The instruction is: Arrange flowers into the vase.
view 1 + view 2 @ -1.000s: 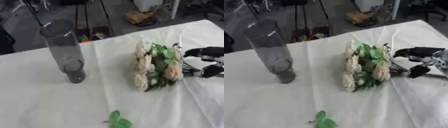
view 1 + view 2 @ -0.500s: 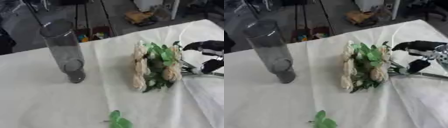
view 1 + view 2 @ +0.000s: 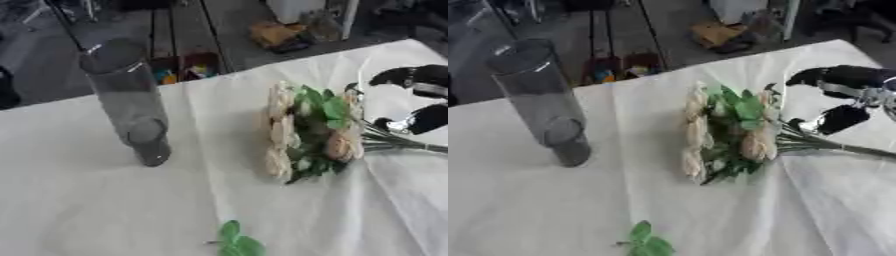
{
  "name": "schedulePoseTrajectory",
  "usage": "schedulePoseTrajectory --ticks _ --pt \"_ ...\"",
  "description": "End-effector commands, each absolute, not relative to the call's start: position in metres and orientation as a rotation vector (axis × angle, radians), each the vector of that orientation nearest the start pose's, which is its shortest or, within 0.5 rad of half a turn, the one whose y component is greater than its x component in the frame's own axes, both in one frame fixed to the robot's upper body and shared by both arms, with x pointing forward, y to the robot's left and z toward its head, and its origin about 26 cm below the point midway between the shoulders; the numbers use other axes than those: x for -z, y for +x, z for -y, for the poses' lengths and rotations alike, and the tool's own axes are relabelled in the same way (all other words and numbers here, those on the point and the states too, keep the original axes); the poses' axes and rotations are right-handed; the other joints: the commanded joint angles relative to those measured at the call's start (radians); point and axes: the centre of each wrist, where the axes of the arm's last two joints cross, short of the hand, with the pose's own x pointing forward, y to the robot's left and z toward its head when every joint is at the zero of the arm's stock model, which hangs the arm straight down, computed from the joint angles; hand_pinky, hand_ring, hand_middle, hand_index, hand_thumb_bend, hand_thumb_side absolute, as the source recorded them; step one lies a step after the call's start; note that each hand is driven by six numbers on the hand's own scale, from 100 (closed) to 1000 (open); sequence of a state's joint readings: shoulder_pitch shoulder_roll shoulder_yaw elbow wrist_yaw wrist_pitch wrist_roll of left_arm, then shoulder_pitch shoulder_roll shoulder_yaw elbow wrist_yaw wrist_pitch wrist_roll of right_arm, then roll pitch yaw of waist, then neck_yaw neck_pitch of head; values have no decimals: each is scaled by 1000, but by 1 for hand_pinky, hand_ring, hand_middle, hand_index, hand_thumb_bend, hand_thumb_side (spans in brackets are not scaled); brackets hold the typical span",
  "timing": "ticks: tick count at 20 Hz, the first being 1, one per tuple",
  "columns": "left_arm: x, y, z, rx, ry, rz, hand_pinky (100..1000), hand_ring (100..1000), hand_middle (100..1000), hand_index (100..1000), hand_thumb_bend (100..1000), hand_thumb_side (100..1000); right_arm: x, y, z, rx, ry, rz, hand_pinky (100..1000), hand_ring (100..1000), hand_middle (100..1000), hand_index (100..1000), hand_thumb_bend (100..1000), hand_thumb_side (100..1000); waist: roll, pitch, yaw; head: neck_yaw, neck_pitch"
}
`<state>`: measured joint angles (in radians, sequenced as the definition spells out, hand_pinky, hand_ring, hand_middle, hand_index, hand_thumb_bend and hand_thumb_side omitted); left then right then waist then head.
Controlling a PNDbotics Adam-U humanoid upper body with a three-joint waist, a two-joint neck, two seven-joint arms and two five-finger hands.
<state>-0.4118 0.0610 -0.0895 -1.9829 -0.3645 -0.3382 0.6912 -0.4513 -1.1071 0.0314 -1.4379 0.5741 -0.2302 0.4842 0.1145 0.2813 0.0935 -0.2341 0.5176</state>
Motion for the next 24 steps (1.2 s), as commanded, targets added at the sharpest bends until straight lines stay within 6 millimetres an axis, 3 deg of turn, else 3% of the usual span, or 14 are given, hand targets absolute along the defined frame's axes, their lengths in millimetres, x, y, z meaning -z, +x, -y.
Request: schedulePoseTrajectory --ticks 1,12,24 --pt "-215 305 -183 565 -444 -3353 511 749 744 801 222 961 -301 328 459 -1603 -1173 1130 824 1000 977 1000 310 607 -11 -18 -2 3 -2" --pt "-217 305 -182 570 -441 -3347 513 750 745 802 224 960 -285 323 460 -1634 -1107 1092 827 1000 985 1000 321 577 -9 -20 2 7 0" --pt "-217 305 -180 568 -417 -3352 512 751 745 803 223 961 -263 333 462 -1639 -1065 1024 827 1000 1000 1000 337 532 -7 -18 12 -2 -12"
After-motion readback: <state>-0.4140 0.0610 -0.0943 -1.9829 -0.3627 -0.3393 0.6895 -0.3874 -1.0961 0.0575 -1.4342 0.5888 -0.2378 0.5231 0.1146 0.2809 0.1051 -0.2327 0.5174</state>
